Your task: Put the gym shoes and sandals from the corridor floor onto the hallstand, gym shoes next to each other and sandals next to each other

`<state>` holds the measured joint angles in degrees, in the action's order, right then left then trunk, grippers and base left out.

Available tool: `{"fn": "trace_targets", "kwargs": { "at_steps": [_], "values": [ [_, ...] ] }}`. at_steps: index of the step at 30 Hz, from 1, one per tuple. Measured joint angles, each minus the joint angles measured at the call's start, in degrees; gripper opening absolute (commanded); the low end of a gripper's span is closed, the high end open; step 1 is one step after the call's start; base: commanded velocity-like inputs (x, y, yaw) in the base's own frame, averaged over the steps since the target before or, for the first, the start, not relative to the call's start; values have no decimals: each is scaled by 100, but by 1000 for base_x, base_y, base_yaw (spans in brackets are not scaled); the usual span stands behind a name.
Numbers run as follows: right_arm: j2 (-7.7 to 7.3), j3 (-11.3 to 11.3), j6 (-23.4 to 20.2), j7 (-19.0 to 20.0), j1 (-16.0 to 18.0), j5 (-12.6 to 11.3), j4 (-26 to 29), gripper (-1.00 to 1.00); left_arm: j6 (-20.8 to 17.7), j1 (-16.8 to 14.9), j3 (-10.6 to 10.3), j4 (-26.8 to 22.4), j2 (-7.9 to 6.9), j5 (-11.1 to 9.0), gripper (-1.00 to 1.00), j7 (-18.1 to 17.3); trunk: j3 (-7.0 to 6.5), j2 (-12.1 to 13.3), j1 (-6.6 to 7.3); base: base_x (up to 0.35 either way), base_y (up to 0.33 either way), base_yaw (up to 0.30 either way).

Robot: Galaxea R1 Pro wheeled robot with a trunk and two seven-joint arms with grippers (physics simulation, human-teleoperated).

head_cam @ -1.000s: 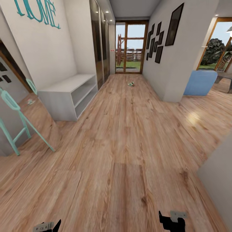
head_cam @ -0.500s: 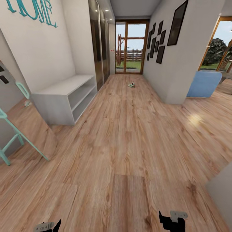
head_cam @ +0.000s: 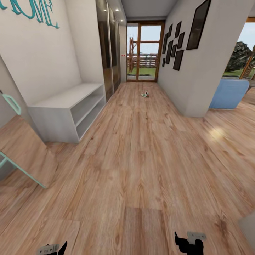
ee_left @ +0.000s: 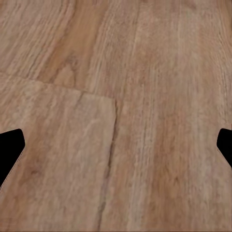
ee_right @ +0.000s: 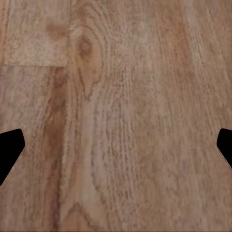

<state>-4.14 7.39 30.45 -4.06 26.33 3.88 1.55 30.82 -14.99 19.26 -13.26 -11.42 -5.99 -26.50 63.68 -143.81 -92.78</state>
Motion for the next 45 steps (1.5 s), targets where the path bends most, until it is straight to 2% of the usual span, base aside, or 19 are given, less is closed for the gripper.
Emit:
{"fn": "trace_targets", "kwargs": {
  "at_steps": [29, 45],
  "values": [
    [0, 0, 2, 0, 0, 0, 0, 100, 0, 0, 0, 0, 0, 0, 100, 0, 0, 0, 0, 338, 0, 0],
    [0, 0, -4, 0, 0, 0, 2, 100, 0, 0, 0, 0, 0, 0, 100, 0, 0, 0, 0, 338, 0, -143]
  ]
}}
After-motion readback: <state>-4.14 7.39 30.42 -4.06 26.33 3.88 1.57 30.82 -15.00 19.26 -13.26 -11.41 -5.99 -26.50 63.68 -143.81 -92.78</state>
